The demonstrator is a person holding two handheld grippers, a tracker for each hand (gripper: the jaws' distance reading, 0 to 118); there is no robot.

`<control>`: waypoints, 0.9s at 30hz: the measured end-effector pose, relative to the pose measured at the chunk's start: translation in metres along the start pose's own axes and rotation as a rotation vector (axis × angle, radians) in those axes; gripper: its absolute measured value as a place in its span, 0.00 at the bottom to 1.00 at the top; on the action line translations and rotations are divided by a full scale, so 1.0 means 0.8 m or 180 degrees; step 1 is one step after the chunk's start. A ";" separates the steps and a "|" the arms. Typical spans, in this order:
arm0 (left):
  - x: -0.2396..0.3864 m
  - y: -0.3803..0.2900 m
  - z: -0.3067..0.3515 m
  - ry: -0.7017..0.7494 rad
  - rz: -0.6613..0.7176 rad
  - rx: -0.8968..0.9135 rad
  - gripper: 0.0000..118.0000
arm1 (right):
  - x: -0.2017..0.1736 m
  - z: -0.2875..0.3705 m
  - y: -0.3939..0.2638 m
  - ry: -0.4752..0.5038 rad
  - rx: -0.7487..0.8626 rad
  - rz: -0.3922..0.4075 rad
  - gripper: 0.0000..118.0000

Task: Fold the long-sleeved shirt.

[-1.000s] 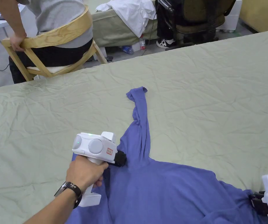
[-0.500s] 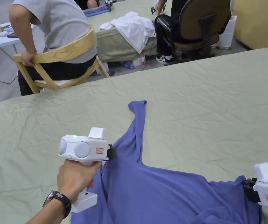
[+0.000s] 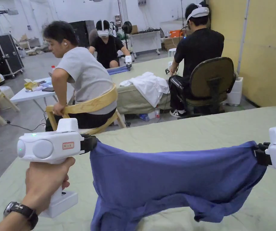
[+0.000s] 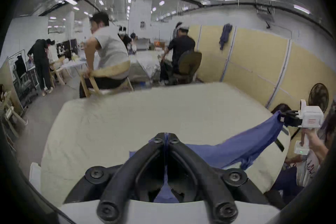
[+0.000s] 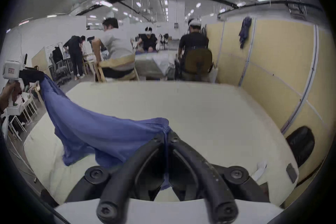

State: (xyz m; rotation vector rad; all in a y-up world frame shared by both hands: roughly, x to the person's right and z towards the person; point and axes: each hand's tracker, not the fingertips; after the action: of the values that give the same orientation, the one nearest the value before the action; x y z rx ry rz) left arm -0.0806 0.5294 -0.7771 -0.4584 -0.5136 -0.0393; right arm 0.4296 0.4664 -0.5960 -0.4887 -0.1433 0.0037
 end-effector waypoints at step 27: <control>-0.027 0.321 0.256 0.0435 0.0046 0.1619 0.00 | -0.026 0.197 0.421 0.0002 0.1578 -0.0049 0.03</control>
State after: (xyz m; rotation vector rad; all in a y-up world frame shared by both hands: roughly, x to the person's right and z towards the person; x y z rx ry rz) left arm -0.1560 0.8469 -0.7356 0.0387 -0.3676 0.0729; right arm 0.3973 0.8364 -0.6190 0.0073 -0.1399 0.0235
